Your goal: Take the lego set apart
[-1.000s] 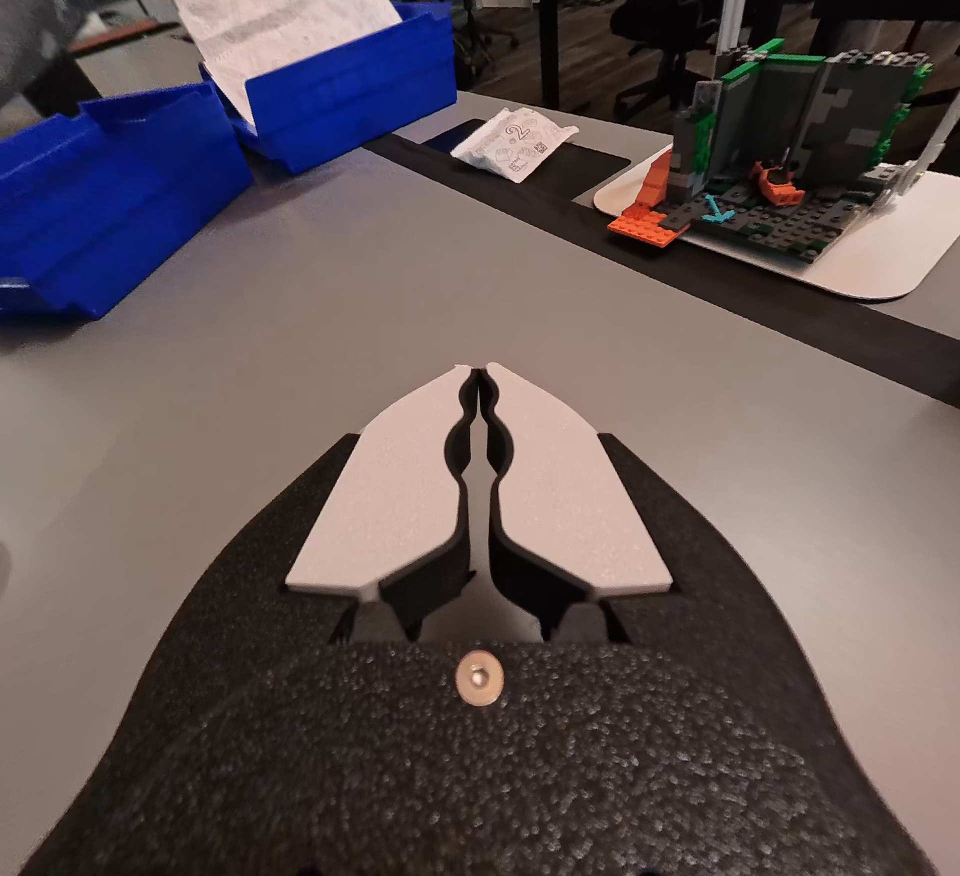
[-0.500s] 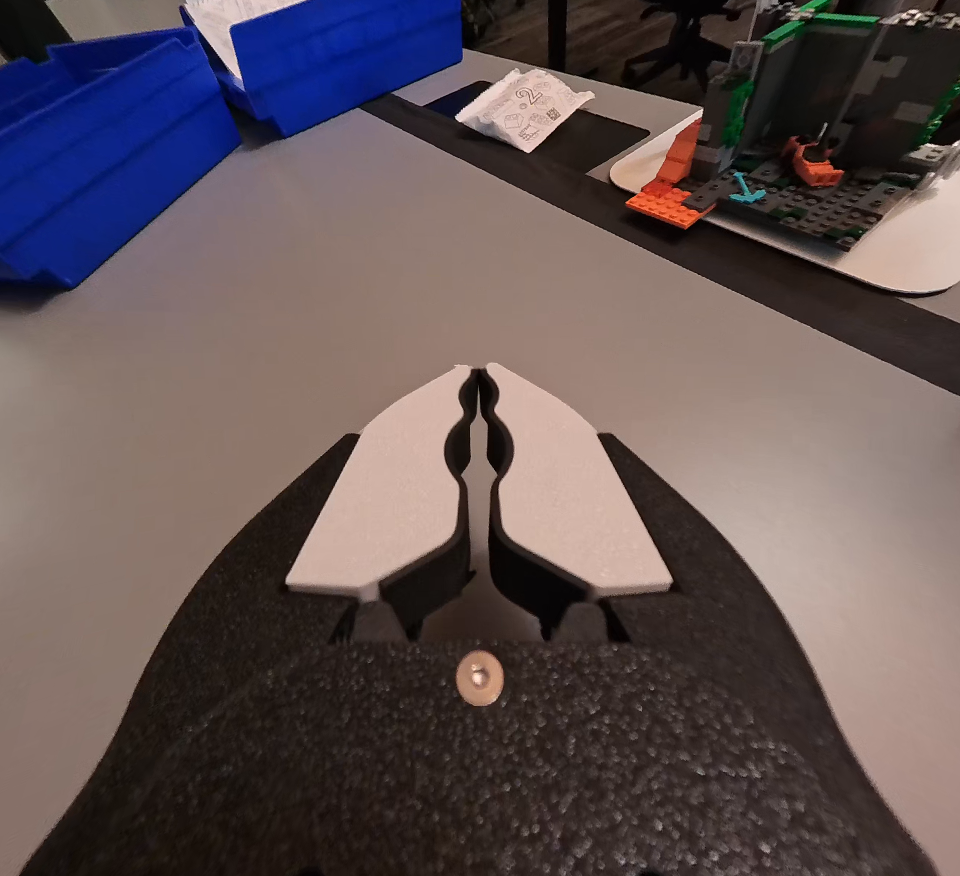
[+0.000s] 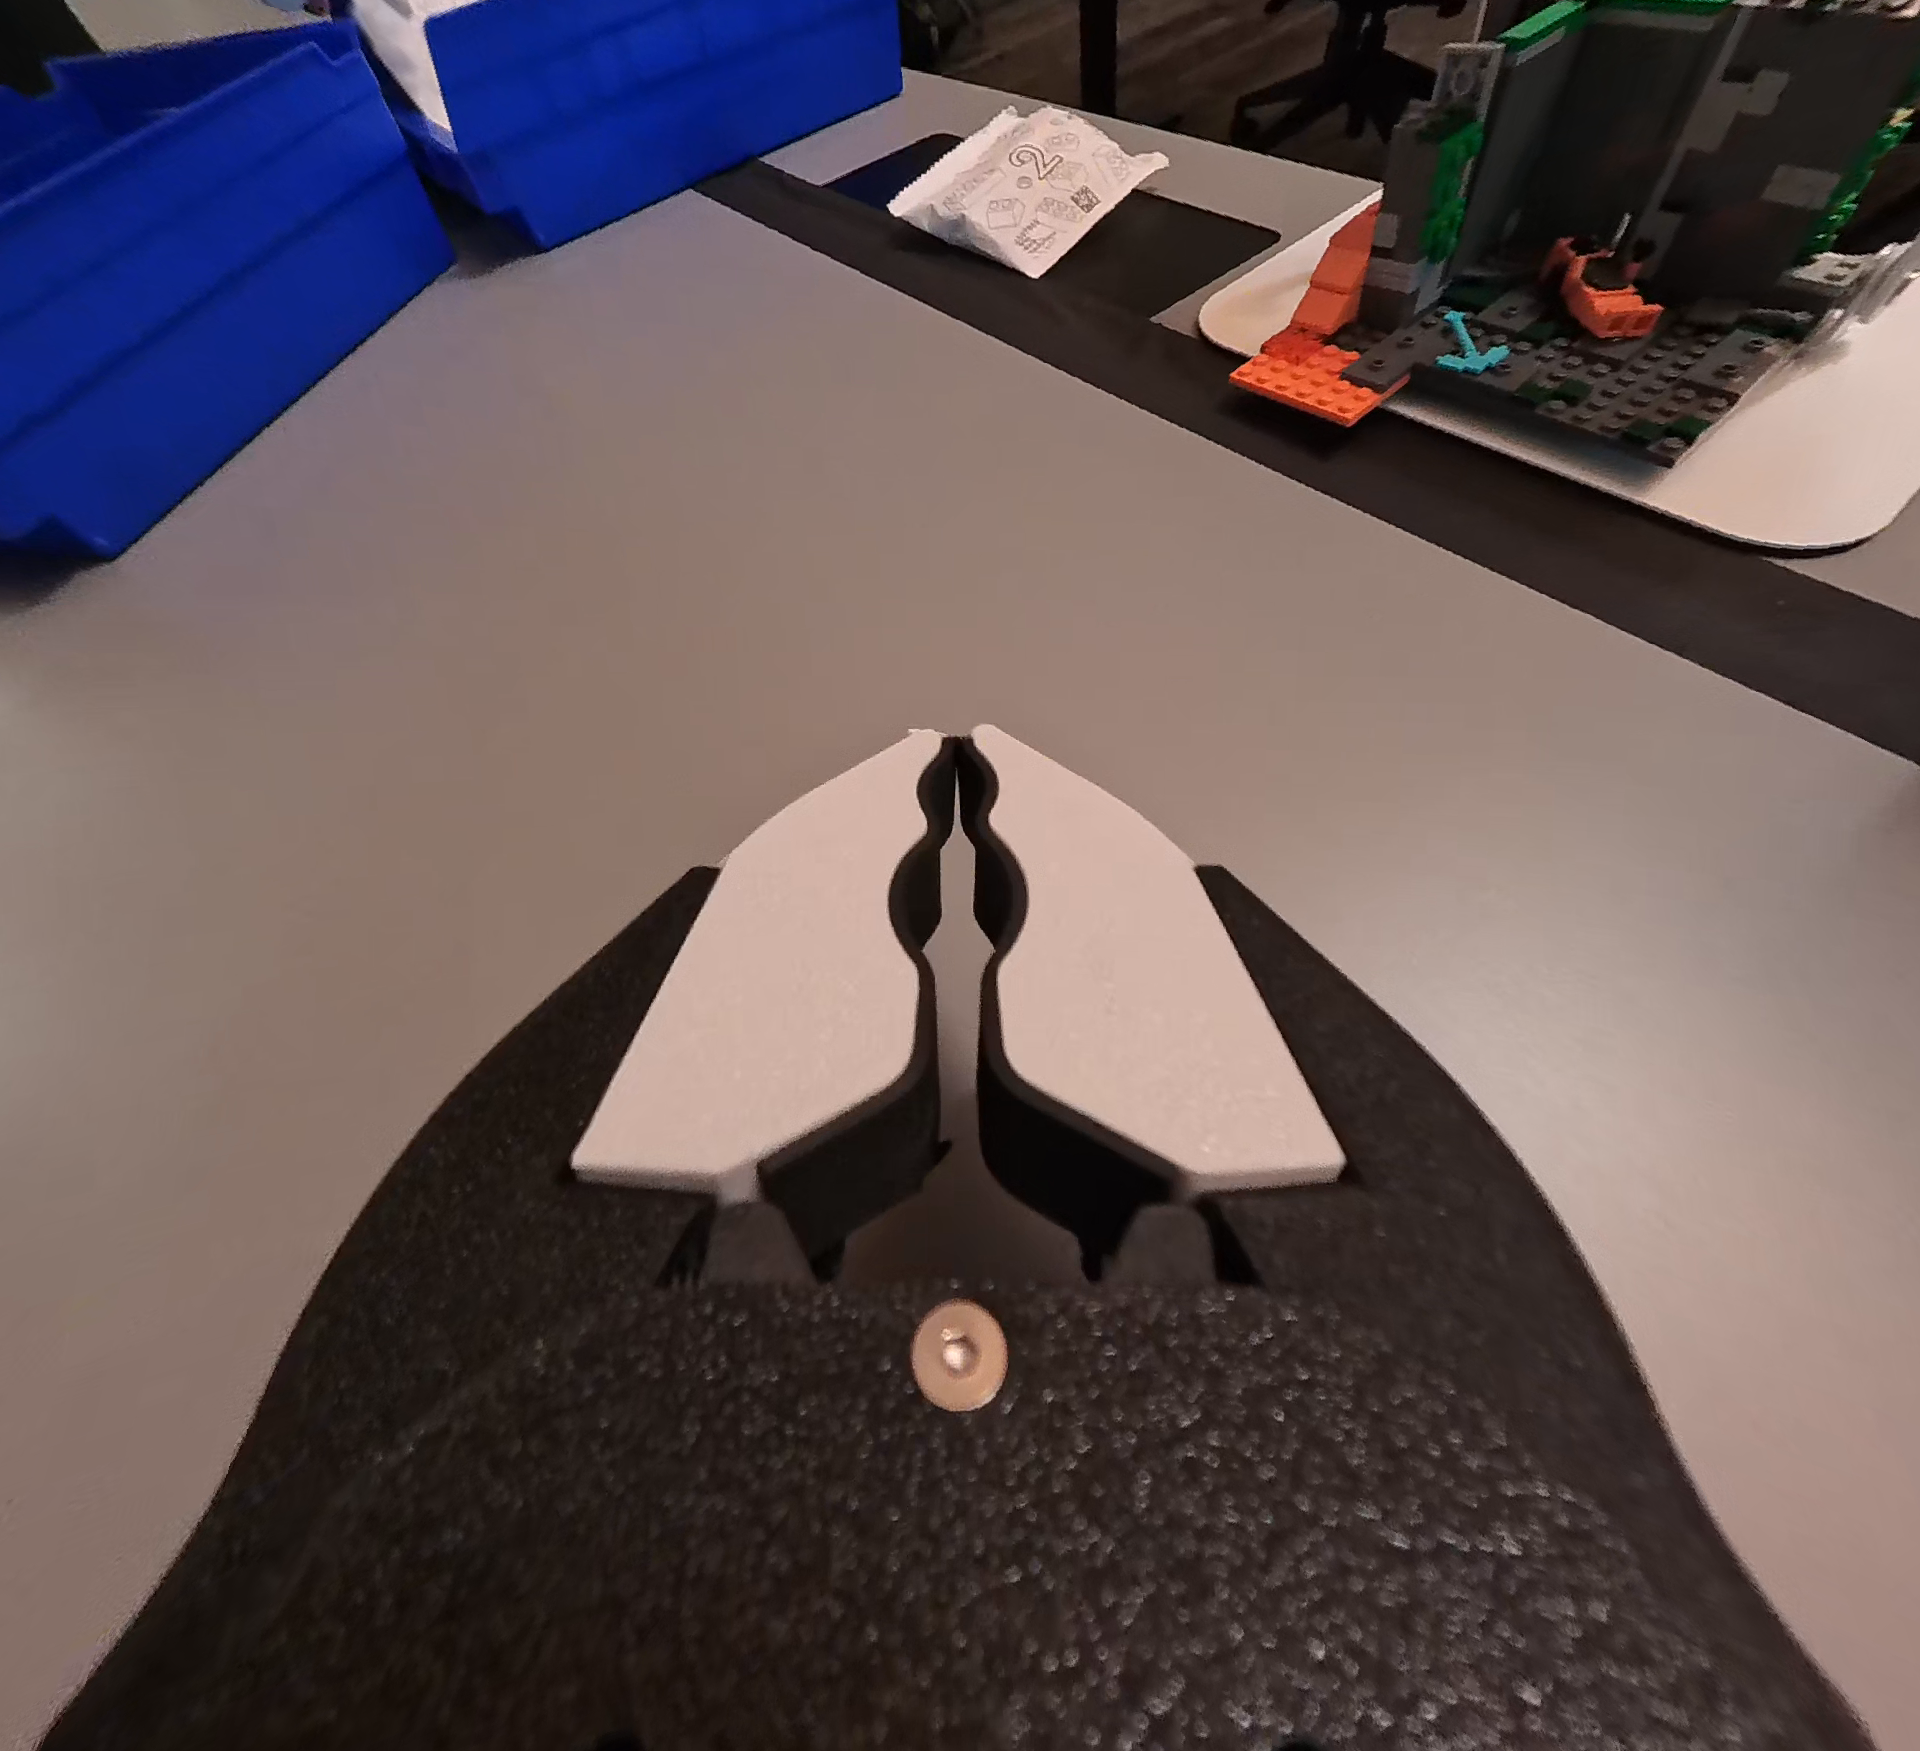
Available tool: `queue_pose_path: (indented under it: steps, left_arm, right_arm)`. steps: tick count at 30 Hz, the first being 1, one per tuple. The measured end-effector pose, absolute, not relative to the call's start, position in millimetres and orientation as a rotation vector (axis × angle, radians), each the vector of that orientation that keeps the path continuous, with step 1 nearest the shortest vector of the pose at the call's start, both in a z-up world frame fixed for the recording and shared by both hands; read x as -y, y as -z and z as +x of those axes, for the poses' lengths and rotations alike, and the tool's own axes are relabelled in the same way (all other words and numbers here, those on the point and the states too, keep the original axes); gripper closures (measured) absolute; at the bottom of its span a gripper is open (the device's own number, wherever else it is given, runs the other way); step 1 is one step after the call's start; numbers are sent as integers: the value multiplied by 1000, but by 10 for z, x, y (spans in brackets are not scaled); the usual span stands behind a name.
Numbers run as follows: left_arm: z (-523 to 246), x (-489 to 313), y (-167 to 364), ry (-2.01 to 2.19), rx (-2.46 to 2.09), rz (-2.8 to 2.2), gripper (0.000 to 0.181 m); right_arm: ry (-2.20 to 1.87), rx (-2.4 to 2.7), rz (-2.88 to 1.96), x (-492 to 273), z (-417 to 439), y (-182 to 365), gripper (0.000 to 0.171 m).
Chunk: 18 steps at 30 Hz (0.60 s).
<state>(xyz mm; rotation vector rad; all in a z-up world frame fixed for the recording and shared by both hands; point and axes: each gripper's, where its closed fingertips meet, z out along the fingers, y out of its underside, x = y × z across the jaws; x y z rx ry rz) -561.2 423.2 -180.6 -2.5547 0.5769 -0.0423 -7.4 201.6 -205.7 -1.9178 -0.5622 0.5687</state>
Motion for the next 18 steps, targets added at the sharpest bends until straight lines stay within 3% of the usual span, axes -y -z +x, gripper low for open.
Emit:
queue_pose_path:
  steps: [7, 11, 18]
  left_arm:
    - [-5799, -4292, 1565, -131, -558, -2501, 181]
    - [-5824, -4134, 1642, 13, -448, -2609, 149]
    - [-5899, -4045, 1819, 87, -364, -2648, 143]
  right_arm:
    - [-600, 510, -1913, -2031, 12, 2027, 171]
    - [-606, 521, -1915, -2026, -19, 2035, 171]
    - [-603, 527, -1918, -2014, -29, 2038, 171]
